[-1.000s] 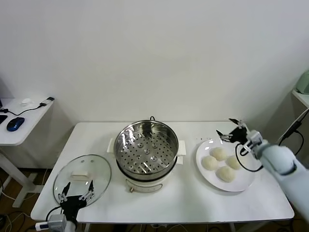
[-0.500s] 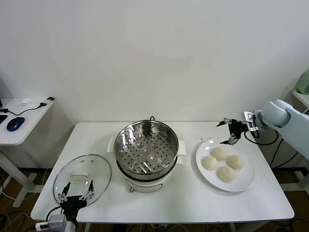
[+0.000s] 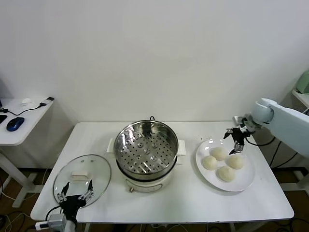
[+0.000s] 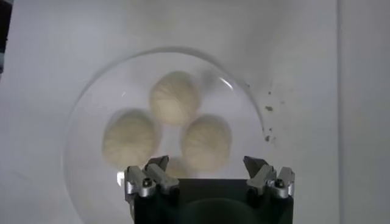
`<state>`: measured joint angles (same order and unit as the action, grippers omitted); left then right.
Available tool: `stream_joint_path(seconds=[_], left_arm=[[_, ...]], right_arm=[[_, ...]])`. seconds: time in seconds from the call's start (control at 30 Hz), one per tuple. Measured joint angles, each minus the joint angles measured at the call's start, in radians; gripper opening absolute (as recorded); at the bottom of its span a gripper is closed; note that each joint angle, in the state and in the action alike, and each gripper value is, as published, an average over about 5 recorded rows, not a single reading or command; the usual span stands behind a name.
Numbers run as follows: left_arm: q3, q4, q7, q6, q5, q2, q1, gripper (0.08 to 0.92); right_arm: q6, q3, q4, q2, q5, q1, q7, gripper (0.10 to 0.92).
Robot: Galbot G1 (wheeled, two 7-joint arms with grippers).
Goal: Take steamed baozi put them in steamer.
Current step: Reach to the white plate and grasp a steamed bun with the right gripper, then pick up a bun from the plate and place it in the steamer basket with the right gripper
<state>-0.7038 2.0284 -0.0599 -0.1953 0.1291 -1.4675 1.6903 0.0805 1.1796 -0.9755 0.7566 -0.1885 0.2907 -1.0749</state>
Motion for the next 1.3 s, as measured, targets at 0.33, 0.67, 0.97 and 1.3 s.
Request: stream_joint_path(seconds=[0.33, 0.67, 0.97, 1.3], left_arm=[[0.000, -0.012, 0.001, 0.000, -0.002, -0.004, -0.004, 0.823], [0.009, -0.018, 0.002, 0.002, -0.006, -0.005, -0.007, 0.823], [0.009, -0.013, 0.002, 0.001, -0.008, -0.002, -0.006, 0.823], [0.017, -0.001, 0.002, 0.004, -0.017, -0.001, 0.003, 0.823]], right_arm=[[0.043, -0.042, 0.108, 0.094, 0.057, -0.088, 0.039, 0.823], [0.069, -0.101, 0.166, 0.134, 0.077, -0.147, 0.064, 0.789], [0.084, -0.129, 0.170, 0.134, 0.078, -0.162, 0.072, 0.604], [0.061, -0.032, 0.111, 0.109, 0.001, -0.006, 0.044, 0.600]])
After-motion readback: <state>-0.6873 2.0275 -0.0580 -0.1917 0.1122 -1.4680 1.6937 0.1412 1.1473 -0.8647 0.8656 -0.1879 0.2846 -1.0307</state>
